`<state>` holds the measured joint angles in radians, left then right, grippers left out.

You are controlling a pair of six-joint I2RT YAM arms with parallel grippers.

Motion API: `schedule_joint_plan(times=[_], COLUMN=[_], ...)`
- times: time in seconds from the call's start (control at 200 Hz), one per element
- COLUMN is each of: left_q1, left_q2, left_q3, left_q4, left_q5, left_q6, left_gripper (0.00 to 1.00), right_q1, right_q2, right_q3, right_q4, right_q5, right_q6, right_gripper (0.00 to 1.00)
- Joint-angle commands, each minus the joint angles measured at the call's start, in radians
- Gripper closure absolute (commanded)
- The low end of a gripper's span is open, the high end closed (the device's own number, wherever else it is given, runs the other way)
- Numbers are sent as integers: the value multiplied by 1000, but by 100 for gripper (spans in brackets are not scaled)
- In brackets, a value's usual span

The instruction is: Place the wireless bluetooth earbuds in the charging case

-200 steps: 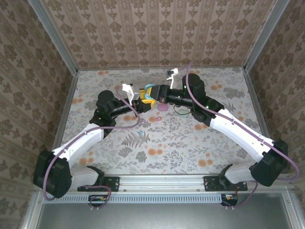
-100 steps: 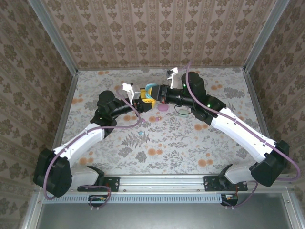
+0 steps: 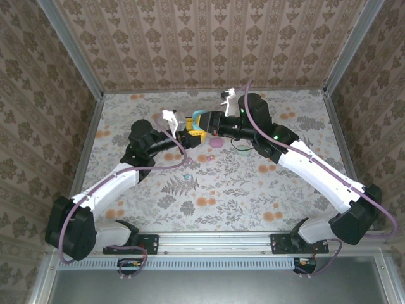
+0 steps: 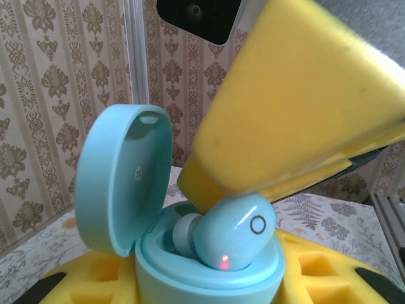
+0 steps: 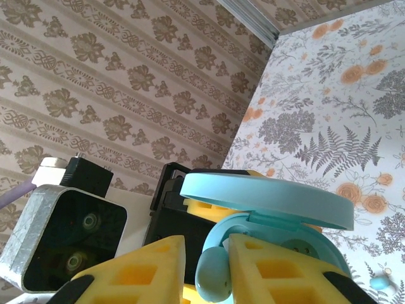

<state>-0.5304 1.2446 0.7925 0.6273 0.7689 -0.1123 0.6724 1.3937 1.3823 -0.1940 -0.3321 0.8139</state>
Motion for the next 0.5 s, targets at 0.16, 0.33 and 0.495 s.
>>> schedule_joint_plan(times=[0.16, 0.33, 0.495], left_q1=[-13, -13, -13], left_q2=[-14, -15, -16], left_q3=[35, 33, 28], left_q4=[91, 91, 91], left_q5=[31, 12, 3], left_q6=[-6, -10, -13], left_gripper=[66, 67, 67], right_q1=[10, 10, 10], right_q2=[27, 12, -33], right_q3=[33, 35, 17], right_q4=[-86, -64, -62], right_q5=[56, 54, 86], right_q6=[1, 9, 4], right_gripper=[68, 65, 61])
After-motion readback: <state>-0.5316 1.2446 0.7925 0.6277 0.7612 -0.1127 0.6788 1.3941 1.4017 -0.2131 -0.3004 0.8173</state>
